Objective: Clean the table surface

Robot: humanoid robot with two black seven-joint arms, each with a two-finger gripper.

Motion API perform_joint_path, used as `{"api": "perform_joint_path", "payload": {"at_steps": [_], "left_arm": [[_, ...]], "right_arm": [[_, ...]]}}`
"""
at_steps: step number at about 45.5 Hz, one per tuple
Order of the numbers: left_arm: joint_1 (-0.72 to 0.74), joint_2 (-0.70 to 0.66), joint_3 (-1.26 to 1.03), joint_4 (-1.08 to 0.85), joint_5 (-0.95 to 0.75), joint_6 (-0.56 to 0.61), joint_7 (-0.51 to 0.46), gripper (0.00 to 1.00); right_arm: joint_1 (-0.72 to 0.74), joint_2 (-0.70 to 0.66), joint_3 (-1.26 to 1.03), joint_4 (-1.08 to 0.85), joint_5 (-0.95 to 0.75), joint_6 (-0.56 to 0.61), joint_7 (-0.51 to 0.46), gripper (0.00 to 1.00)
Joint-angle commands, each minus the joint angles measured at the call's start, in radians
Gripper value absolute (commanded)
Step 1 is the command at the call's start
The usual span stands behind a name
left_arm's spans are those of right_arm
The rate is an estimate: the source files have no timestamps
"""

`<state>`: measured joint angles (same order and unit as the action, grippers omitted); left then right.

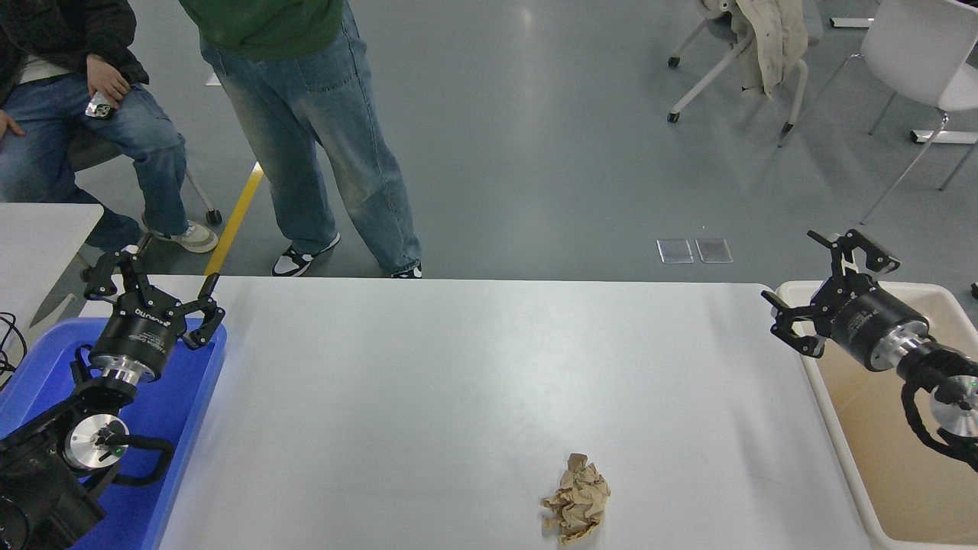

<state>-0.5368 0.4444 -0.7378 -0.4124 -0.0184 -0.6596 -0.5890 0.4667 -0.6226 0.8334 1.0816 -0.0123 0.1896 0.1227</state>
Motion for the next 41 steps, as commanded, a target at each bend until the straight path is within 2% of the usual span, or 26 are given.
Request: {"api": "perform_joint_path", "payload": {"at_steps": [1, 10, 30, 37, 41], "left_arm": [[0.0, 0.0, 0.0, 0.0, 0.0, 0.0, 0.0, 1.0], [0.0, 0.0, 0.0, 0.0, 0.0, 0.0, 0.0, 1.0], [0.0, 0.0, 0.0, 0.0, 0.0, 0.0, 0.0, 1.0], [0.0, 0.0, 0.0, 0.0, 0.0, 0.0, 0.0, 1.0], [0.0, 0.0, 0.0, 0.0, 0.0, 0.0, 0.0, 1.0]], "right_arm": [[-0.008, 0.112, 0.0, -0.02, -0.092, -0.019, 0.087, 1.0], [-0.01, 0.159, 0.013, -0.048, -0.11, -0.039, 0.101, 1.0], [0.0, 0.08, -0.005, -0.022, -0.124, -0.036, 0.094, 1.0], [-0.006, -0.032, -0.086, 0.141, -0.241, -0.079, 0.048, 1.0], [0.0, -0.086, -0.169, 0.286, -0.339, -0.172, 0.008, 1.0]]}}
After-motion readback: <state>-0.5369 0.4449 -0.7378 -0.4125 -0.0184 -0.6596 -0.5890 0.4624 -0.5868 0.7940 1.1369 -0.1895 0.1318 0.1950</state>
